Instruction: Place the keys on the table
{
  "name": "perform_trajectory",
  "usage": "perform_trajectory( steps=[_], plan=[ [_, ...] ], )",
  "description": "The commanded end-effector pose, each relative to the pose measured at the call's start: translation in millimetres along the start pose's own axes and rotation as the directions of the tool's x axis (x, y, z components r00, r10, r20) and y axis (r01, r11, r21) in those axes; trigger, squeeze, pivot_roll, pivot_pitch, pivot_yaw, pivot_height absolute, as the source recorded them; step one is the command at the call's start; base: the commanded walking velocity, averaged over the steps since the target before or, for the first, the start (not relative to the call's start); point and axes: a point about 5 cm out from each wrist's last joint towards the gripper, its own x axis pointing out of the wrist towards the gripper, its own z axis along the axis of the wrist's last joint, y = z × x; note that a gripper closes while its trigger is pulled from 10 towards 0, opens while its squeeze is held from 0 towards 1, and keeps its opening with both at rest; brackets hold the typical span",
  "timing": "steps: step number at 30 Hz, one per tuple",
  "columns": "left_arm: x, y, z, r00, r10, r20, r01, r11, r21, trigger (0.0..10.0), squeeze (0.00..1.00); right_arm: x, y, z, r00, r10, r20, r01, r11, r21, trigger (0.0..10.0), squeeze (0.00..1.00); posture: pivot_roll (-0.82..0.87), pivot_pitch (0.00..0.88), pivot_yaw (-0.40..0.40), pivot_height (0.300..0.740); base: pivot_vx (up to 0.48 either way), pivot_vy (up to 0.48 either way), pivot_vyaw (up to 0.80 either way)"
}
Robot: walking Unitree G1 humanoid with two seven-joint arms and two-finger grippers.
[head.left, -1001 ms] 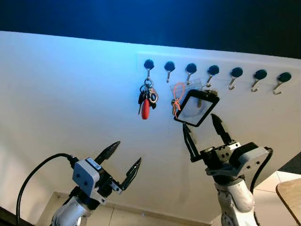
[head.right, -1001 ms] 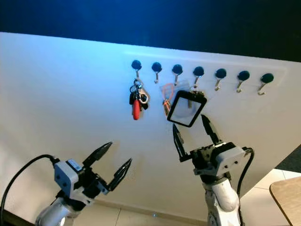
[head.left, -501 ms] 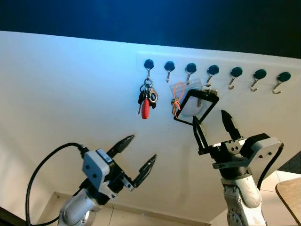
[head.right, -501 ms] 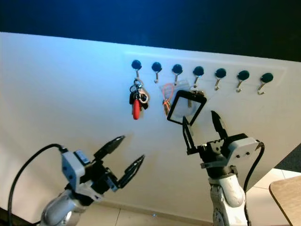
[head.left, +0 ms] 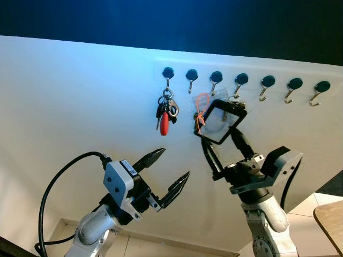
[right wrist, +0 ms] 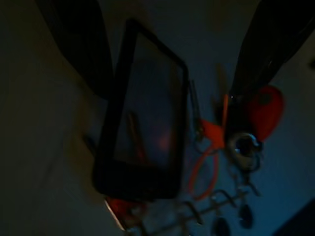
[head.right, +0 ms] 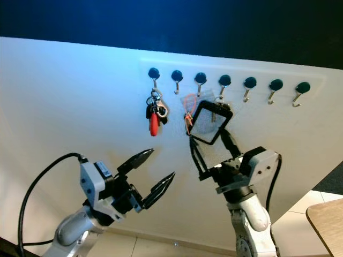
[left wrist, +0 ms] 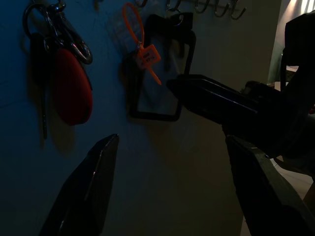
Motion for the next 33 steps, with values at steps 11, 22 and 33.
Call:
perform_trajectory(
  steps=[11,22,33],
  plan=[
    [3.9,-2.9,6,1.000,-0.009,0.015,0.009,1.000,0.000,10.0,0.00,2.5,3.1,4,0.999,0.042,0.011,-0.042,0.999,0.025,2.5,0.00,0.05,0.071,-0.013,0.740,0.000,0.000,0.00],
    [7.7,-2.7,9,1.000,-0.002,0.025,0.002,1.000,0.019,10.0,0.00,1.4,-1.2,7,1.000,0.014,0.024,-0.015,1.000,0.013,0.0,0.00,0.05,0.071,-0.006,0.740,0.000,0.000,0.00],
    [8.0,-2.9,10,1.000,-0.005,0.026,0.004,1.000,0.030,10.0,0.00,0.2,-8.8,16,0.997,-0.039,0.062,0.039,0.999,-0.004,0.0,0.00,0.05,0.071,-0.003,0.740,0.000,0.000,0.00]
  ],
)
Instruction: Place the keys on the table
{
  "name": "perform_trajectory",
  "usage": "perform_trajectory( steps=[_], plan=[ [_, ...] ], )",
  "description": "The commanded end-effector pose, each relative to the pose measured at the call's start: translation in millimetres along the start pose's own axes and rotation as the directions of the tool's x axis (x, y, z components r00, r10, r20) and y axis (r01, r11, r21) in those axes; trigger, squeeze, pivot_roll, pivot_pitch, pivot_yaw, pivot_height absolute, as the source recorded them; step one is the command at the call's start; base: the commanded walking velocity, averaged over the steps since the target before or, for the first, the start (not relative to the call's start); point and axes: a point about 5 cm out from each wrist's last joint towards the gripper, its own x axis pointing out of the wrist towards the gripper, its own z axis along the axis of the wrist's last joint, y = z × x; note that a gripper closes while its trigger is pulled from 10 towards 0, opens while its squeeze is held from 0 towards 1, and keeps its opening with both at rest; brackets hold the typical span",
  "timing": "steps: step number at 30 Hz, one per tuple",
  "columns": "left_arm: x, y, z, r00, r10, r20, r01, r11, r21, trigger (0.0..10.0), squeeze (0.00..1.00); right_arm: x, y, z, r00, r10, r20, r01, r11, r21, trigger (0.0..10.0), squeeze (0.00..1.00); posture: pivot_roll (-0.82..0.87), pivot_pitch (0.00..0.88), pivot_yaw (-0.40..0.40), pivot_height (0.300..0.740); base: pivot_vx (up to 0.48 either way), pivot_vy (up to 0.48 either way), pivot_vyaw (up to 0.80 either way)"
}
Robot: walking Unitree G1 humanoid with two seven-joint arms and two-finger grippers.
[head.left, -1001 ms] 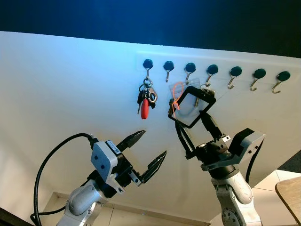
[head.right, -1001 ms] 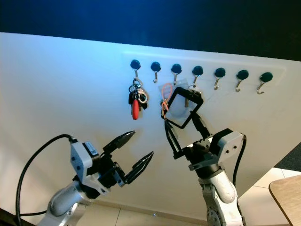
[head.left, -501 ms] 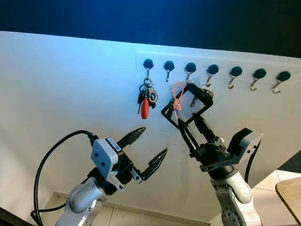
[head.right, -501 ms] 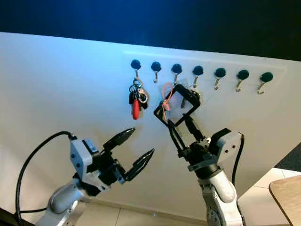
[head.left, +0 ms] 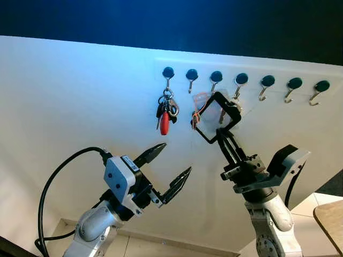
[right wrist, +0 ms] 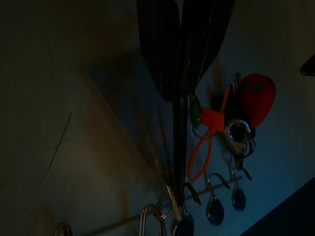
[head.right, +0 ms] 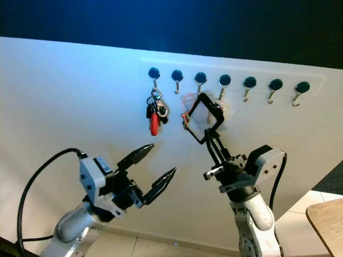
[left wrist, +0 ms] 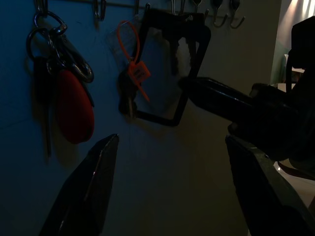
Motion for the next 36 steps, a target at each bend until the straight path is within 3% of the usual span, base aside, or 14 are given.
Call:
perform_trajectory(
  steps=[1,19,26,36],
  plan=[
    [2.1,-3.8,2,1.000,-0.008,0.009,0.008,1.000,0.003,10.0,0.00,0.9,-3.5,8,0.999,-0.024,0.036,0.024,1.000,-0.012,0.0,0.00,0.05,0.071,-0.003,0.740,0.000,0.000,0.00],
    [4.5,-7.9,6,0.999,-0.033,0.018,0.033,0.999,0.021,10.0,0.00,23.8,8.8,42,0.981,-0.005,0.192,0.008,1.000,-0.019,0.0,0.00,0.05,0.063,0.001,0.740,0.000,0.000,0.00],
    [5.6,-9.0,7,0.999,-0.042,0.019,0.041,0.999,0.026,10.0,0.00,27.6,16.5,47,0.978,0.009,0.210,-0.007,1.000,-0.011,0.0,0.00,0.05,0.067,0.001,0.740,0.000,0.000,0.00],
    [5.9,-9.7,6,0.999,-0.051,0.012,0.051,0.998,0.031,10.0,0.00,37.3,15.9,54,0.976,0.018,0.218,-0.020,1.000,0.007,0.0,0.00,0.05,0.069,0.003,0.740,0.000,0.000,0.00]
  ],
)
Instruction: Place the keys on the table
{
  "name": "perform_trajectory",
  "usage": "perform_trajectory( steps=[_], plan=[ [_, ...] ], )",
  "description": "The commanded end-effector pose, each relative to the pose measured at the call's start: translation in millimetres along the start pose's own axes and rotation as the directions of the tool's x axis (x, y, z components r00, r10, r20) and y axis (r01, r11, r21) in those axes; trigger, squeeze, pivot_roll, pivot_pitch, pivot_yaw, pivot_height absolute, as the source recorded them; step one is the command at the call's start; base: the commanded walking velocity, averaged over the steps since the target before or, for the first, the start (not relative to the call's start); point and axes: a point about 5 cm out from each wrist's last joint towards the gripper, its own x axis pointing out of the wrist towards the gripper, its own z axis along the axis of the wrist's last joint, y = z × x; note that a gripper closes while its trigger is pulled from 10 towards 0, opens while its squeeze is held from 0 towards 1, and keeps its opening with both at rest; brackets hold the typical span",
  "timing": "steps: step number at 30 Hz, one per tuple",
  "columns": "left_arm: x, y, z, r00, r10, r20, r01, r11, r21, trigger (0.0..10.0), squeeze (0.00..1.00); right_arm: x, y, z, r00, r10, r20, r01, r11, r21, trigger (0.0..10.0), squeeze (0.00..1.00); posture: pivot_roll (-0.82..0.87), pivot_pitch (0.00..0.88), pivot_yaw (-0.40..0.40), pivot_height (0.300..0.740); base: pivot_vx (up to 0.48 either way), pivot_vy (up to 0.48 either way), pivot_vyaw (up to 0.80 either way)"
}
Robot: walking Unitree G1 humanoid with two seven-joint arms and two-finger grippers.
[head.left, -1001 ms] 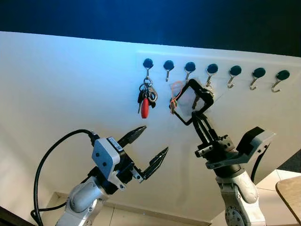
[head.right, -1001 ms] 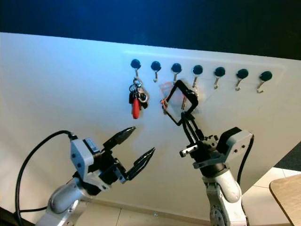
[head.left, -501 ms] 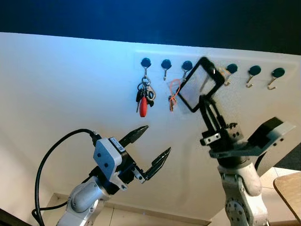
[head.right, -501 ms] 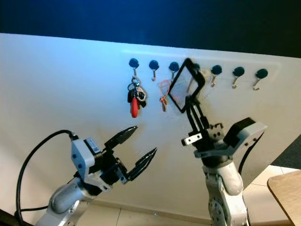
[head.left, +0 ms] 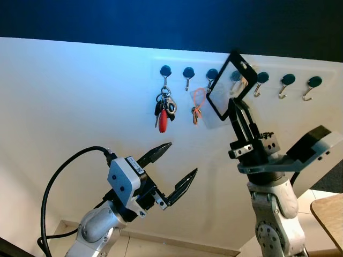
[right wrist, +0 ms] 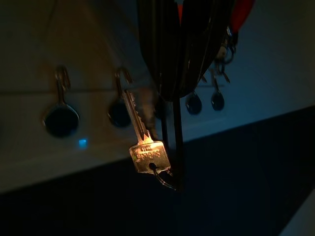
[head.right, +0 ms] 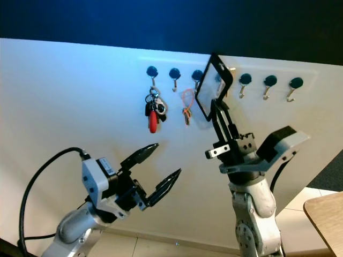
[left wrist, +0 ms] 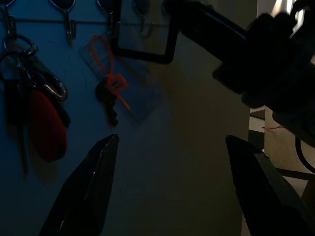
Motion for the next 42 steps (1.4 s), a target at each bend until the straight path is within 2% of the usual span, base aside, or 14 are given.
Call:
perform_trajectory(
  steps=[1,4,10,12,17,19,23,31,35,36,38,39,40,42],
  plan=[
    [1.3,-2.5,1,1.000,-0.018,-0.007,0.018,1.000,0.009,10.0,0.00,3.9,0.6,3,1.000,0.006,0.010,-0.006,1.000,0.012,0.0,0.00,0.05,0.069,0.003,0.740,0.000,0.000,0.00],
    [1.4,-3.3,0,1.000,-0.024,-0.011,0.024,1.000,0.014,10.0,0.00,8.0,-1.4,4,1.000,0.005,0.016,-0.006,1.000,0.016,0.0,0.00,0.05,0.070,0.003,0.740,0.000,0.000,0.00],
    [1.1,1.2,1,1.000,0.021,0.005,-0.021,0.999,0.028,10.0,0.00,0.7,3.1,3,0.998,0.057,-0.004,-0.057,0.998,-0.035,0.0,0.00,0.05,0.071,0.000,0.740,0.000,0.000,0.00],
    [-3.9,15.4,1,0.991,0.134,0.023,-0.135,0.988,0.074,10.0,0.00,-20.6,10.1,-8,0.990,0.124,-0.073,-0.134,0.978,-0.163,0.0,0.00,0.05,0.076,-0.002,0.740,0.000,0.000,0.00],
    [-11.5,20.6,-4,0.986,0.164,0.004,-0.164,0.984,0.075,10.0,0.00,-38.3,8.5,-17,0.986,0.101,-0.132,-0.125,0.974,-0.188,0.0,0.00,0.05,0.076,-0.004,0.740,0.000,0.000,0.00],
    [-16.2,20.0,-7,0.987,0.161,-0.011,-0.160,0.985,0.066,10.0,0.00,-54.1,4.9,-25,0.979,0.082,-0.186,-0.118,0.974,-0.195,0.0,0.00,0.05,0.078,-0.003,0.740,0.000,0.000,0.00],
    [-19.2,18.0,-10,0.987,0.157,-0.025,-0.155,0.987,0.050,10.0,0.00,-70.9,0.9,-32,0.965,0.070,-0.251,-0.125,0.969,-0.211,0.0,0.00,0.05,0.078,-0.001,0.740,0.000,0.000,0.00],
    [-22.0,15.3,-18,0.986,0.163,-0.040,-0.162,0.986,0.046,10.0,0.00,-87.5,2.8,-39,0.952,0.075,-0.297,-0.150,0.959,-0.241,0.0,0.00,0.05,0.078,-0.001,0.740,0.000,0.000,0.00],
    [-36.9,18.0,-34,0.974,0.194,-0.117,-0.189,0.981,0.049,10.0,0.00,-114.5,-2.6,-56,0.915,0.033,-0.402,-0.135,0.964,-0.229,0.0,0.00,0.05,0.076,-0.003,0.740,0.000,0.000,0.00],
    [-36.9,18.0,-34,0.974,0.194,-0.117,-0.189,0.981,0.049,10.0,0.00,-114.5,-2.6,-56,0.915,0.033,-0.402,-0.135,0.964,-0.229,0.0,0.00,0.05,0.076,-0.003,0.740,0.000,0.000,0.00],
    [-47.9,19.7,-43,0.962,0.220,-0.161,-0.216,0.976,0.042,10.0,0.00,-134.5,-11.5,-66,0.883,-0.032,-0.469,-0.087,0.969,-0.231,0.0,0.00,0.05,0.074,-0.006,0.740,0.000,0.000,0.00],
    [-47.9,19.7,-43,0.962,0.220,-0.161,-0.216,0.976,0.042,10.0,0.00,-134.5,-11.5,-66,0.883,-0.032,-0.469,-0.087,0.969,-0.231,0.0,0.00,0.05,0.074,-0.006,0.740,0.000,0.000,0.00],
    [-63.7,21.1,-56,0.941,0.250,-0.228,-0.250,0.968,0.029,10.0,0.00,-158.8,-18.9,-77,0.830,-0.071,-0.554,-0.073,0.970,-0.233,0.0,0.00,0.05,0.073,-0.008,0.740,0.000,0.000,0.00],
    [-69.5,21.2,-61,0.932,0.259,-0.253,-0.262,0.965,0.023,10.0,0.00,-166.9,-20.1,-81,0.810,-0.075,-0.582,-0.076,0.970,-0.231,0.0,0.00,0.05,0.071,-0.007,0.740,0.000,0.000,0.00]
  ],
)
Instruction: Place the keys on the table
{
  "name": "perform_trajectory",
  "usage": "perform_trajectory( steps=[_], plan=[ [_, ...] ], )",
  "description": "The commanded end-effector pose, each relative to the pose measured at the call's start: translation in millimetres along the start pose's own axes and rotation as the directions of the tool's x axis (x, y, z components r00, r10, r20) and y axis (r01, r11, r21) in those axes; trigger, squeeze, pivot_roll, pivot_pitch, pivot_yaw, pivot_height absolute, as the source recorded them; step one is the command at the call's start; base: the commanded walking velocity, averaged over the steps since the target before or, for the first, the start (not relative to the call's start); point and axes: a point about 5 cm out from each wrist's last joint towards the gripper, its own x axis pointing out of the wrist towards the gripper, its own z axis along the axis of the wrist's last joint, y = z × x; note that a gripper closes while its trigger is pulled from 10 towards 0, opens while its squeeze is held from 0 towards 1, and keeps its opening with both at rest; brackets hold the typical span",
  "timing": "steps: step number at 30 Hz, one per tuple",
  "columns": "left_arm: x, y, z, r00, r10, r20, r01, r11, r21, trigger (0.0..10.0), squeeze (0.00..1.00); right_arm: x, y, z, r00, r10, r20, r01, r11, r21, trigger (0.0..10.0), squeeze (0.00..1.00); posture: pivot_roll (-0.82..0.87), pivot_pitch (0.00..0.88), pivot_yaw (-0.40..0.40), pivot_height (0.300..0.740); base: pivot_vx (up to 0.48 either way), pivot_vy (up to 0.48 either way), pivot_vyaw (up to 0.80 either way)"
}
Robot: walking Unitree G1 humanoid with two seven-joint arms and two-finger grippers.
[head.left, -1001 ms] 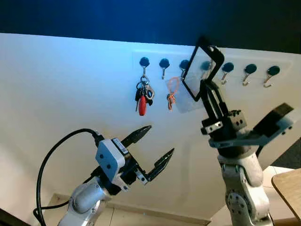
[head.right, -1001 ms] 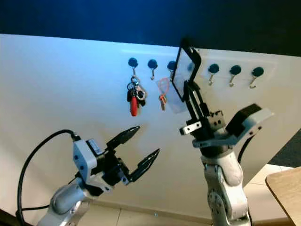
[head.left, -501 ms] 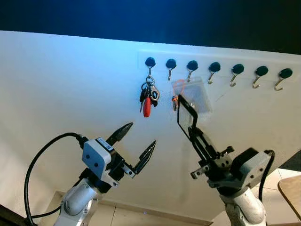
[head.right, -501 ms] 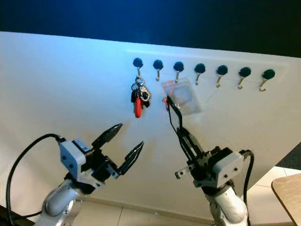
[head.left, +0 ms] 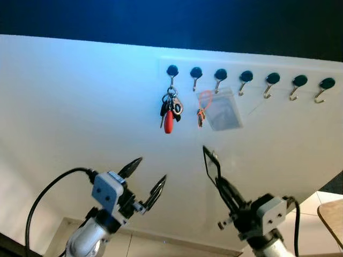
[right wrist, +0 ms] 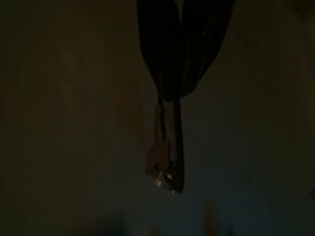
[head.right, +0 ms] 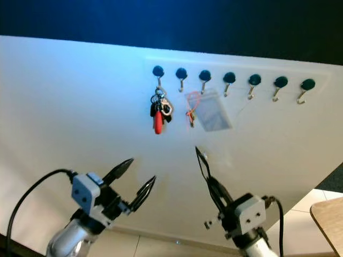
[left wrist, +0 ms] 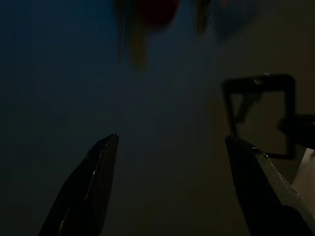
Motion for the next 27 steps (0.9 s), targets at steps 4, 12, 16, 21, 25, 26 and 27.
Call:
perform_trajectory(
  steps=[4,12,16,21,25,26,27],
  plan=[
    [-32.6,20.4,-54,0.956,0.149,-0.254,-0.163,0.986,-0.035,10.0,0.00,-20.0,3.6,-44,0.978,0.011,-0.210,-0.005,1.000,0.027,0.0,0.00,0.05,0.067,-0.010,0.740,0.000,0.000,0.00],
    [-116.3,40.8,-154,0.476,0.436,-0.764,-0.605,0.793,0.075,10.0,0.00,-36.2,8.2,-110,0.811,-0.049,-0.583,0.091,0.995,0.042,10.0,0.00,0.04,0.062,-0.017,0.740,0.000,0.000,0.00],
    [-126.5,36.7,-163,0.408,0.433,-0.803,-0.643,0.761,0.084,10.0,0.00,-42.2,17.5,-123,0.743,-0.011,-0.669,0.073,0.995,0.065,10.0,0.00,0.04,0.055,-0.015,0.740,0.000,0.000,0.00],
    [-120.3,35.1,-164,0.430,0.449,-0.783,-0.688,0.725,0.039,10.0,0.00,-50.3,23.9,-136,0.650,-0.013,-0.760,0.184,0.973,0.140,10.0,0.00,0.04,0.048,-0.020,0.740,0.000,0.000,0.00],
    [-110.6,37.8,-166,0.438,0.470,-0.766,-0.711,0.703,0.024,10.0,0.00,-51.5,21.8,-142,0.611,-0.065,-0.789,0.350,0.916,0.196,10.0,0.00,0.03,0.044,-0.023,0.740,0.000,0.000,0.00],
    [-108.1,38.2,-168,0.435,0.471,-0.767,-0.722,0.692,0.016,10.0,0.00,-51.3,20.9,-143,0.604,-0.078,-0.793,0.382,0.902,0.202,10.0,0.00,0.03,0.044,-0.023,0.740,0.000,0.000,0.00],
    [-105.5,37.9,-169,0.442,0.463,-0.768,-0.716,0.698,0.009,10.0,0.00,-51.3,19.0,-143,0.597,-0.094,-0.796,0.399,0.896,0.193,10.0,0.00,0.03,0.046,-0.023,0.740,0.000,0.000,0.00]
  ],
)
